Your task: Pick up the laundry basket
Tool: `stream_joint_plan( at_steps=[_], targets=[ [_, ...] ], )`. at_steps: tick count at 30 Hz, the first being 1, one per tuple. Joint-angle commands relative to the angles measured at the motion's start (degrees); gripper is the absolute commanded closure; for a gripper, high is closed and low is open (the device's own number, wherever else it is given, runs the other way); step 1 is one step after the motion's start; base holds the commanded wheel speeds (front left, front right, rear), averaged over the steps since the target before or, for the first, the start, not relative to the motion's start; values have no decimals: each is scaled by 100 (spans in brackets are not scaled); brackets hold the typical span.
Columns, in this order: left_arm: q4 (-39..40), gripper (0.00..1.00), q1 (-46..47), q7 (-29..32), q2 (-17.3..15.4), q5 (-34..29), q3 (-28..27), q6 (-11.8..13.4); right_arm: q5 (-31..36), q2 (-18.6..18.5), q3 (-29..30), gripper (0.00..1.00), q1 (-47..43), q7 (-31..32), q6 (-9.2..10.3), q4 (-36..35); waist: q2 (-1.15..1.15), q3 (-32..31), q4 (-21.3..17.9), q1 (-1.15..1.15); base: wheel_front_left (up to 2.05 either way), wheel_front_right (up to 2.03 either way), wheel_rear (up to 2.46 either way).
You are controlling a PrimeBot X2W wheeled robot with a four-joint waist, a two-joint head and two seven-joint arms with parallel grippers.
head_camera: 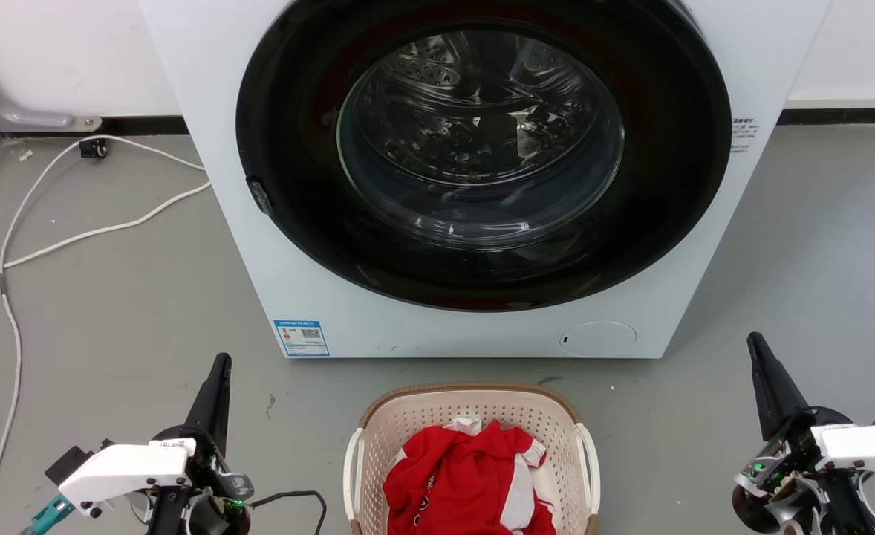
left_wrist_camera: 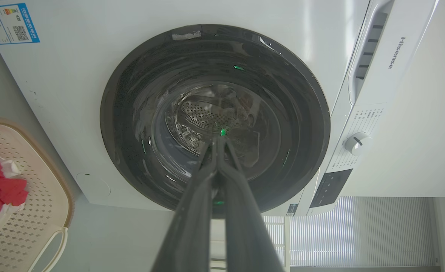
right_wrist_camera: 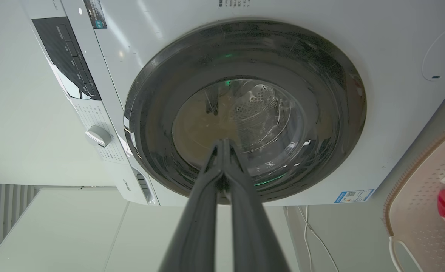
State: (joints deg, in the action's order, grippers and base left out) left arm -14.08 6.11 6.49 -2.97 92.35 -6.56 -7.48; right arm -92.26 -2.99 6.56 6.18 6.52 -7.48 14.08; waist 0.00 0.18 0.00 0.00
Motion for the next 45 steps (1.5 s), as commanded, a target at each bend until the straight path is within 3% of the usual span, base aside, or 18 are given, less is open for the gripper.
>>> stream_joint_plan(
  at_steps=[1,45],
  targets=[
    [-6,100,-1,23,4,-27,-19,-2,14,24,7,100,-6,15,-3,6,0,0,0,0,0,0,0],
    [-6,100,0,25,5,-29,-21,-2,15,24,7,100,-5,16,-3,6,0,0,0,0,0,0,0]
  ],
)
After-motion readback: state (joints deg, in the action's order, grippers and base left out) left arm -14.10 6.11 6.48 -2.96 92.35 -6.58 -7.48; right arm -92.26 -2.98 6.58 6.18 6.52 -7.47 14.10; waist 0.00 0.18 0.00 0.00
